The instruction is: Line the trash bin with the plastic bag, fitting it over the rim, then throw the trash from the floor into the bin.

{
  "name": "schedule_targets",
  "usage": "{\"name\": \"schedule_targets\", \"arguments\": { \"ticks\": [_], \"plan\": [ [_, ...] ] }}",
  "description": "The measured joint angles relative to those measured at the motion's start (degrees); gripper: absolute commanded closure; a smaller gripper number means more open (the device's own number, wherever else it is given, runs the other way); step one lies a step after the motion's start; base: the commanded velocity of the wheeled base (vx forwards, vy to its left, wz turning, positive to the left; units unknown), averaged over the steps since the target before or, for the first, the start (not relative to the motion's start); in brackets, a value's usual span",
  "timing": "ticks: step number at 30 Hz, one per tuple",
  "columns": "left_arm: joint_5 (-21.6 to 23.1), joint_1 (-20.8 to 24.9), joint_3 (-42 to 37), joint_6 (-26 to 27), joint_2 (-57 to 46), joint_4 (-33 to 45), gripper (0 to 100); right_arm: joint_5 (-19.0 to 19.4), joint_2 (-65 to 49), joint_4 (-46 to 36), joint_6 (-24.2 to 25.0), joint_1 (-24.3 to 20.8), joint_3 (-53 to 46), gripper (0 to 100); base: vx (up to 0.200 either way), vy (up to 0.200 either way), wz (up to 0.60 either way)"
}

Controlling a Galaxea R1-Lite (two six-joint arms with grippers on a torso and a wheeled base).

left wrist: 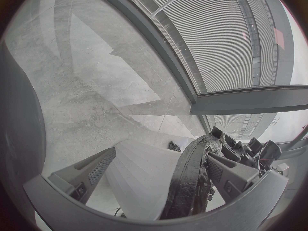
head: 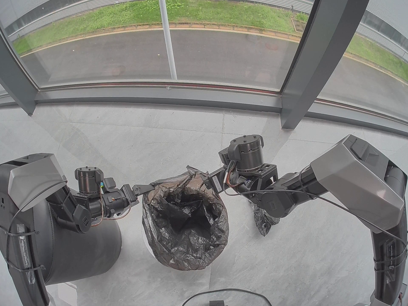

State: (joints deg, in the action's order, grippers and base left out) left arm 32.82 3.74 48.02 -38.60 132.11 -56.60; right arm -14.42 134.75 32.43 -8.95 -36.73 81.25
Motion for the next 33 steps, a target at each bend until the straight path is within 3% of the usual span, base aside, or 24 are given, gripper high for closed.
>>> {"name": "schedule_targets", "arguments": {
  "ticks": [19, 33],
  "plan": [
    [-1.9, -0.3, 0.1, -0.2, 1.2, 0.4, 0, 0.0, 0.9, 2.7, -0.1, 0.6, -2.5, 0, 0.0, 0.0, 0.0],
    [-3.8, 2.1, -12.8, -3.1, -17.3, 0.4, 0, 0.0, 0.6, 2.5, 4.3, 5.3, -5.3, 0, 0.0, 0.0, 0.0]
  ]
}}
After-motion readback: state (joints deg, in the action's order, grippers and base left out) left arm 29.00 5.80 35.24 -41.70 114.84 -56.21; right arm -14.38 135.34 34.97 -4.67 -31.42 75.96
